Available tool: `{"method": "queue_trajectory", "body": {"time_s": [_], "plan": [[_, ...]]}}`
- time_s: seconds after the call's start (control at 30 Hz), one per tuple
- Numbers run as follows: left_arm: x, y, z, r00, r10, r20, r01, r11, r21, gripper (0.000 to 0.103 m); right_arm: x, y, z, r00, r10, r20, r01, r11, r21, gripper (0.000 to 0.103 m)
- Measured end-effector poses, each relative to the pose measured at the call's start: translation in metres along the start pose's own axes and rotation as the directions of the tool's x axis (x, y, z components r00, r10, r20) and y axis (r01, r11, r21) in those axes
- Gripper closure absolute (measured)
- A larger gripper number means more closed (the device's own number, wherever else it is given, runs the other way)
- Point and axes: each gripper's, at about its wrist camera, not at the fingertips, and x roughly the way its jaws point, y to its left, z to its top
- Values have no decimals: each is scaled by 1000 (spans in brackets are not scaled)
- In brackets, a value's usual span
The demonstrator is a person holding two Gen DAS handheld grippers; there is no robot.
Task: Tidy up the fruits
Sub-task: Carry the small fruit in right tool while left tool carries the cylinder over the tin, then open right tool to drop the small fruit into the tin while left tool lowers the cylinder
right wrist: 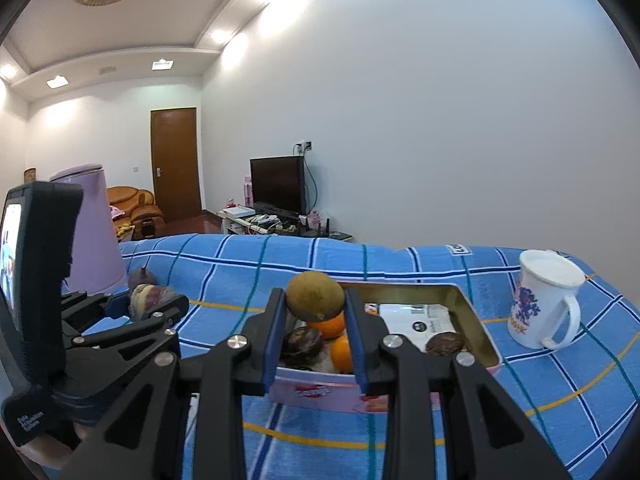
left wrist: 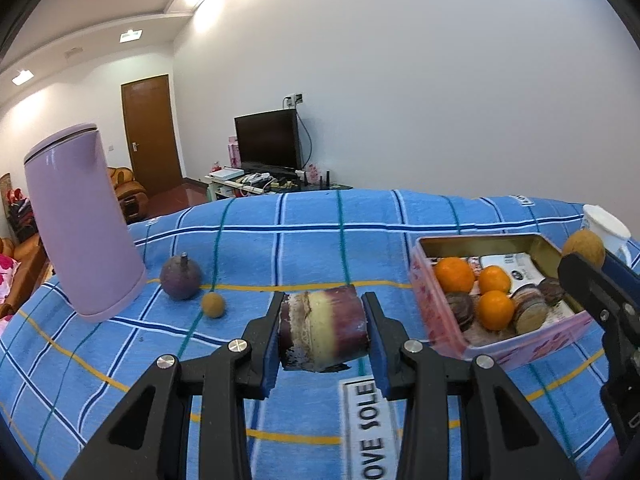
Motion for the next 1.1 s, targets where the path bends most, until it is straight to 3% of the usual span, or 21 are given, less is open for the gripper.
{"method": "queue_trajectory", "body": {"time_s": [0.87, 1.1], "plan": [[13, -74, 32, 990, -142, 3, 142, 990, 19, 64, -12, -92, 6, 985, -172, 2, 170, 976, 133, 71], [23, -94, 41, 988, -156, -4, 156, 987, 22, 64, -12, -103, 14, 984, -180, -17, 180, 971, 160, 71]]}}
